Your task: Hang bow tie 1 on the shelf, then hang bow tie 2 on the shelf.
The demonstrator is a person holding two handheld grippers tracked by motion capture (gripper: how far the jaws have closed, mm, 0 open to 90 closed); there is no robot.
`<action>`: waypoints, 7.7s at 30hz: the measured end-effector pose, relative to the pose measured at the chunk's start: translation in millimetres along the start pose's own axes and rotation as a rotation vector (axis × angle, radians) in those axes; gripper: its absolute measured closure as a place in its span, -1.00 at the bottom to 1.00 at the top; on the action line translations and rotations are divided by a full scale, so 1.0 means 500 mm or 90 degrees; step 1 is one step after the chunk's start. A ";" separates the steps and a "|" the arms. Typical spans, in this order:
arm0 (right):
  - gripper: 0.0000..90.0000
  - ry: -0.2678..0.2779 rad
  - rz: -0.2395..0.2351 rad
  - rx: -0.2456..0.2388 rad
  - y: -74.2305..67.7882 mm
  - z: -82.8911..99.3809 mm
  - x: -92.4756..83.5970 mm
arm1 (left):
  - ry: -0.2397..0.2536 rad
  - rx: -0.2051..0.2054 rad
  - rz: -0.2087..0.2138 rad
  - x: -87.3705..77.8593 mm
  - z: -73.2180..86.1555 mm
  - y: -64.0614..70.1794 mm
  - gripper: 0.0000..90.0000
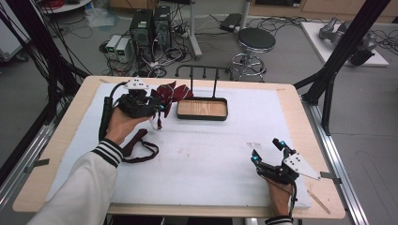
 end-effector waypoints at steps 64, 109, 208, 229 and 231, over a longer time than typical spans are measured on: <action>-0.77 -0.002 0.008 -0.004 0.002 0.000 0.003 | 0.107 0.023 -0.058 0.112 -0.183 -0.086 0.46; -0.77 0.002 0.006 -0.005 0.001 -0.001 0.001 | 0.145 -0.052 -0.156 0.147 -0.173 -0.149 0.46; -0.77 -0.003 0.011 -0.010 0.000 0.000 0.001 | 0.272 0.057 -0.039 -0.235 0.113 -0.056 -0.67; -0.77 -0.004 0.012 -0.009 0.000 0.001 0.001 | 0.279 0.041 -0.072 -0.269 0.182 -0.063 -0.67; -0.77 -0.004 0.012 -0.010 0.000 0.001 0.001 | 0.278 0.039 -0.073 -0.271 0.184 -0.064 -0.67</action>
Point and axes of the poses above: each handheld gripper's, and its own axes: x roughly forward along the jaws, z roughly out of its underside, y roughly to its right, the point moved 10 cm from there along x, roughly forward along the jaws
